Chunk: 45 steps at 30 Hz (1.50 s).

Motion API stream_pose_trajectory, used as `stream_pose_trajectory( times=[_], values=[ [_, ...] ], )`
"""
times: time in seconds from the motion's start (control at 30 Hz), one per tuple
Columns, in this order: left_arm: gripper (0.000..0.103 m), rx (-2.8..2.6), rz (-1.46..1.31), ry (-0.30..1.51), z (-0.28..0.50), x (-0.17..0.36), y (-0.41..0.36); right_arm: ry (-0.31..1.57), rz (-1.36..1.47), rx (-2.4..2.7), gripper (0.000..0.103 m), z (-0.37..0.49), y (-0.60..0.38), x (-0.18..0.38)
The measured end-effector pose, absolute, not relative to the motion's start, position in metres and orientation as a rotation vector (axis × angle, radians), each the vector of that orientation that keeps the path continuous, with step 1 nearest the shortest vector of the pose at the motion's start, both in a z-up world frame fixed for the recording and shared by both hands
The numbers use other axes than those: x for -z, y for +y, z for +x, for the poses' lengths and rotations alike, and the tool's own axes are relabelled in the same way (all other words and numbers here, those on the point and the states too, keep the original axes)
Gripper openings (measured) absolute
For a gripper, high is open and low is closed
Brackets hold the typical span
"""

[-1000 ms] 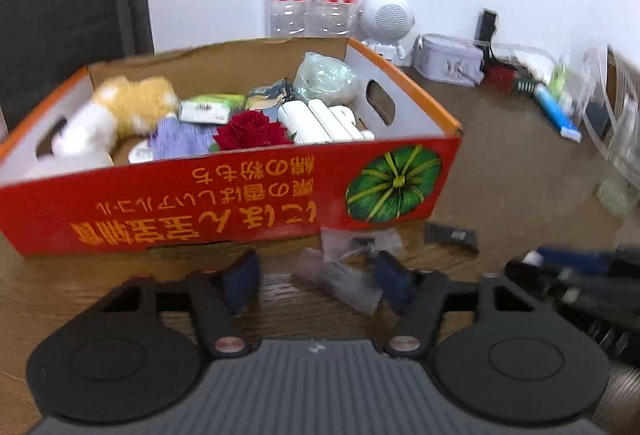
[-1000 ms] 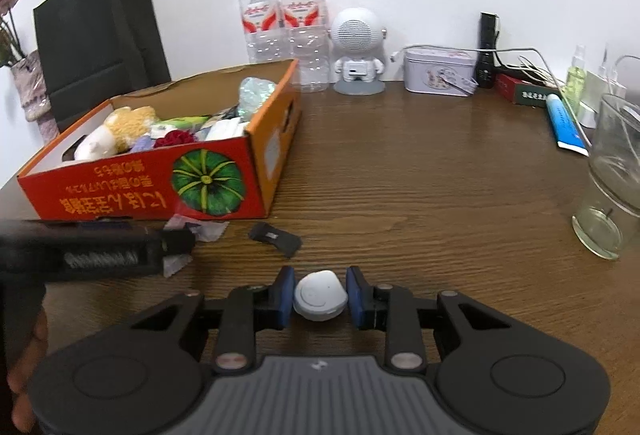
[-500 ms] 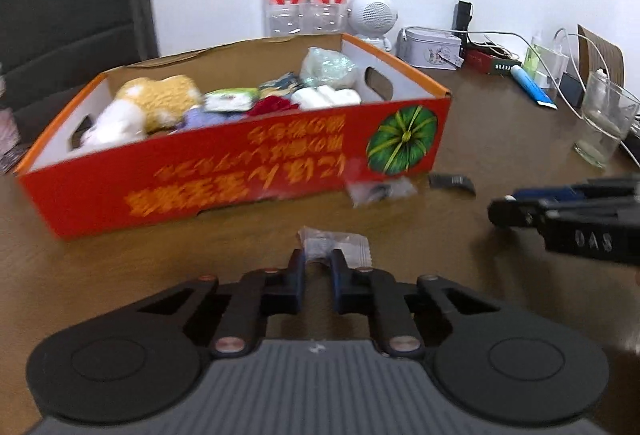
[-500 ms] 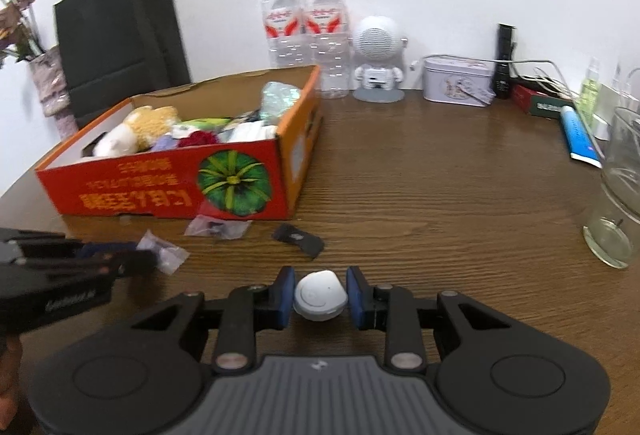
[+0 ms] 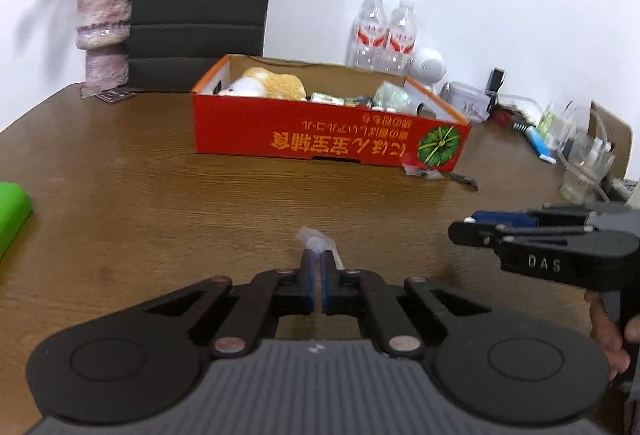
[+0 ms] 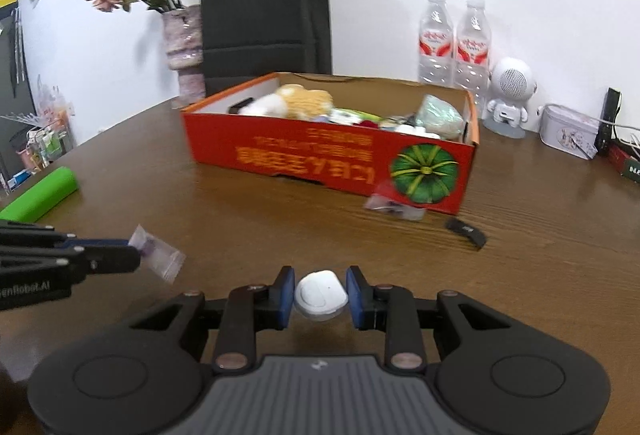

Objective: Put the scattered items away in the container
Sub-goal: 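Carry the white case and clear wrapper into the box and open both tools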

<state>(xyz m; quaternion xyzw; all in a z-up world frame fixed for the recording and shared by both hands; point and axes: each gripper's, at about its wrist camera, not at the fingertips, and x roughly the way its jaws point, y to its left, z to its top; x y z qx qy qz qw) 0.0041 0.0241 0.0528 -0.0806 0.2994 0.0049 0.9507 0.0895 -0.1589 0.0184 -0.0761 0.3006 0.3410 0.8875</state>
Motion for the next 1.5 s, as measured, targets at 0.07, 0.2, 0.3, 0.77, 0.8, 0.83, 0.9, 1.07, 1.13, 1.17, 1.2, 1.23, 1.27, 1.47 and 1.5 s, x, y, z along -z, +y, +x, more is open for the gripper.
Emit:
stream_pose_trajectory(
  times=[0.07,0.2,0.3,0.77,0.8,0.83,0.9,1.07,1.13,1.17,1.2,1.23,1.27,1.47,1.5],
  values=[
    [0.003,0.005,-0.165,0.579,-0.004,-0.061,0.026,0.614,-0.132,-0.710,0.027,0.074,-0.163,-0.025],
    [0.003,0.035,-0.153,0.526,-0.002,-0.076,0.030,0.590,-0.105,-0.693,0.027,0.057,-0.169,-0.039],
    [0.003,0.056,-0.154,0.488,0.009,-0.093,0.039,0.562,-0.115,-0.659,0.027,0.058,-0.172,-0.055],
    [0.003,0.164,-0.271,0.782,0.255,-0.115,0.071,0.653,-0.114,-0.512,0.027,0.259,-0.121,-0.139],
    [0.003,0.169,-0.264,0.810,0.265,-0.107,0.069,0.684,-0.128,-0.500,0.027,0.275,-0.114,-0.134],
    [0.003,0.174,-0.249,0.839,0.273,-0.098,0.067,0.714,-0.143,-0.483,0.027,0.291,-0.108,-0.128],
    [0.006,0.133,-0.215,0.871,0.281,-0.085,0.065,0.762,-0.165,-0.446,0.027,0.315,-0.100,-0.113],
    [0.046,0.101,-0.232,0.850,0.281,-0.088,0.083,0.794,-0.192,-0.407,0.028,0.352,-0.094,-0.086],
    [0.054,0.083,-0.221,0.811,0.277,-0.101,0.090,0.798,-0.211,-0.385,0.032,0.362,-0.094,-0.080],
    [0.058,0.069,-0.208,0.799,0.275,-0.106,0.093,0.800,-0.214,-0.373,0.033,0.365,-0.094,-0.078],
    [0.070,0.046,-0.196,0.797,0.274,-0.111,0.096,0.801,-0.213,-0.369,0.034,0.367,-0.094,-0.079],
    [0.077,0.015,-0.187,0.798,0.273,-0.116,0.098,0.802,-0.207,-0.377,0.036,0.366,-0.095,-0.080],
    [0.087,-0.011,-0.182,0.802,0.273,-0.119,0.099,0.800,-0.199,-0.387,0.037,0.365,-0.097,-0.083],
    [0.103,-0.144,-0.155,0.949,0.267,-0.119,0.094,0.898,-0.109,-0.434,0.075,0.341,-0.102,-0.107],
    [0.103,-0.182,-0.159,0.981,0.264,-0.116,0.094,0.929,-0.092,-0.453,0.080,0.334,-0.102,-0.109]
  ],
)
